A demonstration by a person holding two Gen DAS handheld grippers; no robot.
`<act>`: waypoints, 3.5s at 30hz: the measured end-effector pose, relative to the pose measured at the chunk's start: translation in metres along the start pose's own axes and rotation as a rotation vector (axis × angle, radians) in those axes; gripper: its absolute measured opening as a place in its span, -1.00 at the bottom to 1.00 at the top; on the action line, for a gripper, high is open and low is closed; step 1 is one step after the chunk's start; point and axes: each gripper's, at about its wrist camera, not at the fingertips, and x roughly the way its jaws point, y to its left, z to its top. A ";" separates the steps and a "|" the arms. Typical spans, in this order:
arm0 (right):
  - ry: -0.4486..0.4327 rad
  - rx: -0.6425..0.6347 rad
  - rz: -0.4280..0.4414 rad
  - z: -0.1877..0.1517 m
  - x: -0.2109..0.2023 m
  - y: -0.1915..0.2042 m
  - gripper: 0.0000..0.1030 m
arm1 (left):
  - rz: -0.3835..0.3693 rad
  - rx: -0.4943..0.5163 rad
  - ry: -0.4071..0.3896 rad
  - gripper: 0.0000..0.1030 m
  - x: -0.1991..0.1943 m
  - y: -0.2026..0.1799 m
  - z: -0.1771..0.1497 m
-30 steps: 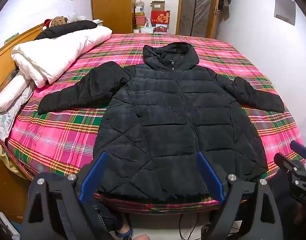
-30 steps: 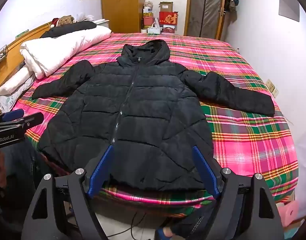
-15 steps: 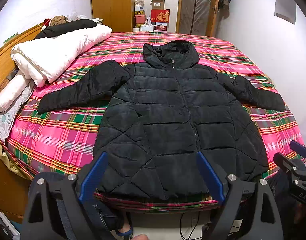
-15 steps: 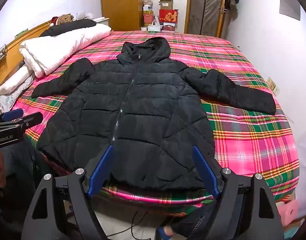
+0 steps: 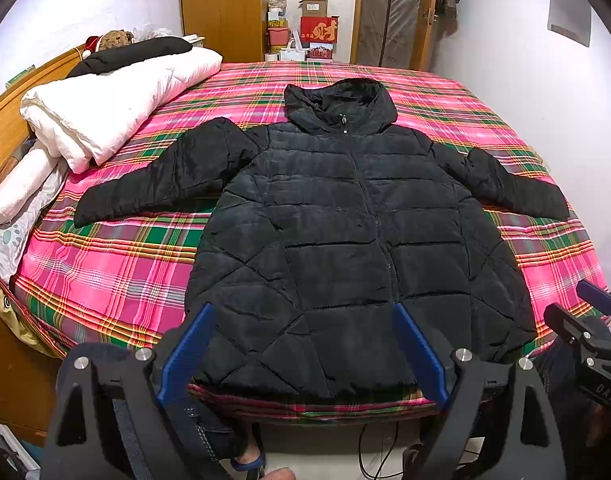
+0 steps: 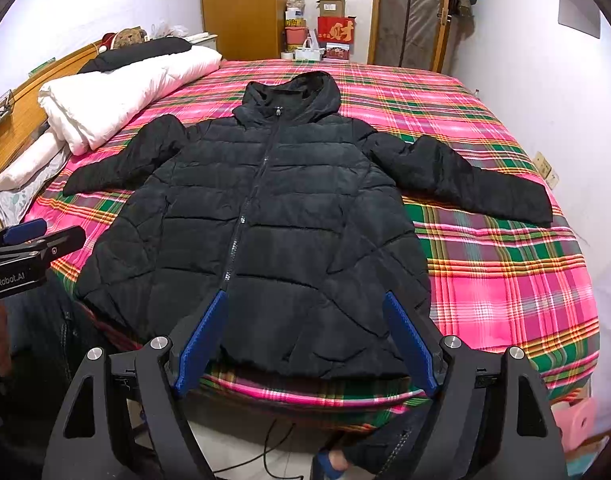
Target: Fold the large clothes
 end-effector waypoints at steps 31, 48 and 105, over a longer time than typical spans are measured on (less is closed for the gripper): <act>0.000 0.000 0.003 0.001 0.001 0.000 0.55 | 0.002 0.004 0.010 0.77 0.000 -0.003 -0.002; 0.002 0.001 0.018 0.002 0.005 0.008 0.55 | 0.004 0.008 0.024 0.77 0.003 0.001 -0.005; 0.135 -0.102 0.112 0.135 0.234 0.039 0.55 | 0.131 -0.744 0.037 0.34 0.275 0.368 0.075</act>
